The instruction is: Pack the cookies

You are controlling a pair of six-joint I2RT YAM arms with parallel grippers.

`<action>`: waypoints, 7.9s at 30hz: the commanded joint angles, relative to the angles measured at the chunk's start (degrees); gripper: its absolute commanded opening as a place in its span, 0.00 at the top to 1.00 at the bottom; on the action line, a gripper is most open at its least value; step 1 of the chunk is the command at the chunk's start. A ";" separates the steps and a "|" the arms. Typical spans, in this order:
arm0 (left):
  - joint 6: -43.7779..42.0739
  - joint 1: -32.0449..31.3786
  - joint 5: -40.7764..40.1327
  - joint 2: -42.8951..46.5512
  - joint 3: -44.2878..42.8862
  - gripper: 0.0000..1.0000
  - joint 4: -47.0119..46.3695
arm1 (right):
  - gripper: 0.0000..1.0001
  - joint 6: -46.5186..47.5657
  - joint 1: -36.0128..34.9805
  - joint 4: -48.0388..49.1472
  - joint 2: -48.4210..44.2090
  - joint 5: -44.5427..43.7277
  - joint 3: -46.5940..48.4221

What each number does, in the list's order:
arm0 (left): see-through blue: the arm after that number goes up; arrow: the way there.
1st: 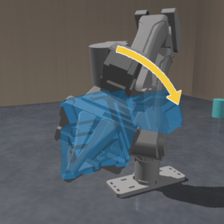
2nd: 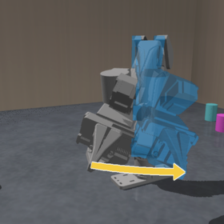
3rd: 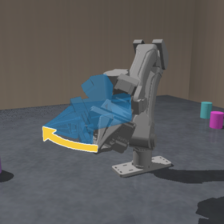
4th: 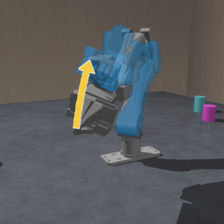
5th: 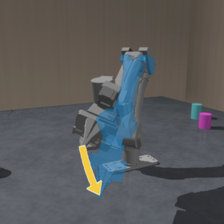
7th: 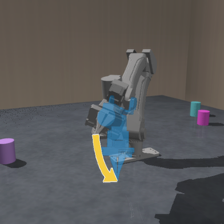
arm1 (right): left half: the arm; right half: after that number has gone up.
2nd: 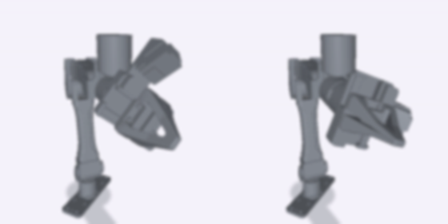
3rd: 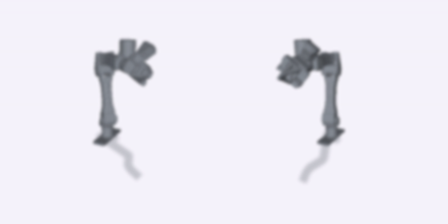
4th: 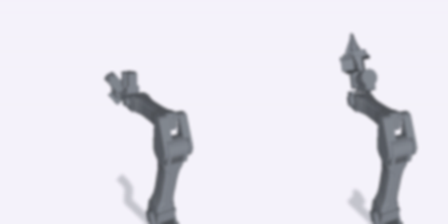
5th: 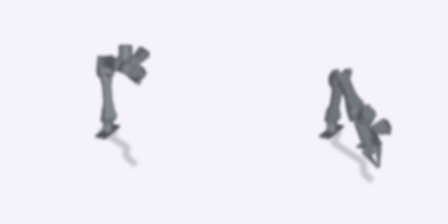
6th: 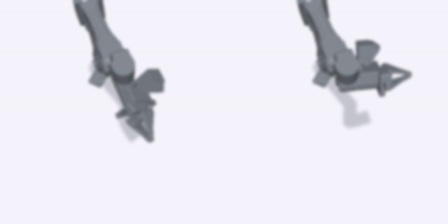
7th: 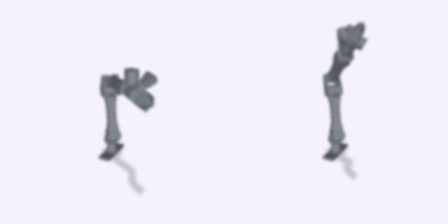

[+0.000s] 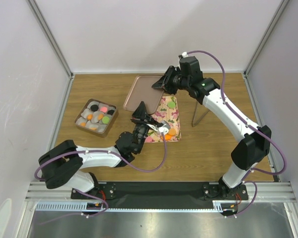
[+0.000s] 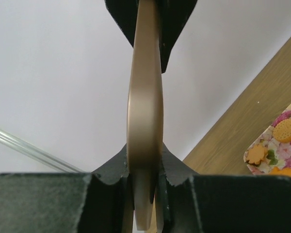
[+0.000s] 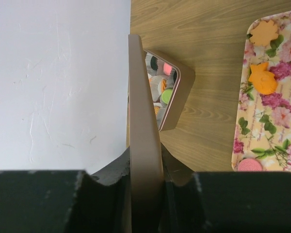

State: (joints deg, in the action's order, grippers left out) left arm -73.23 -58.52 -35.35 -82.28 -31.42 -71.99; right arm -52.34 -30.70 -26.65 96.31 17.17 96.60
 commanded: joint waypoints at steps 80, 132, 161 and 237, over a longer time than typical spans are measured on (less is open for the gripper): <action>143.37 68.36 94.15 21.20 -21.14 1.00 39.74 | 0.25 -30.20 -4.19 95.13 16.19 39.17 -7.21; 106.81 73.81 40.31 19.62 -37.84 0.32 90.09 | 1.00 -33.89 2.84 85.19 15.30 21.16 -13.37; 101.00 80.32 27.27 -16.32 -41.18 0.74 91.94 | 1.00 -35.47 2.40 90.20 30.95 20.27 -9.67; 109.53 78.47 51.78 6.17 -16.48 0.40 79.81 | 1.00 -28.09 -14.04 80.71 41.32 1.73 -6.16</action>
State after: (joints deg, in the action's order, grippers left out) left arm 38.30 20.05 12.82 -75.77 -48.21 10.50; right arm -81.21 -44.14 51.31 137.05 20.97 86.94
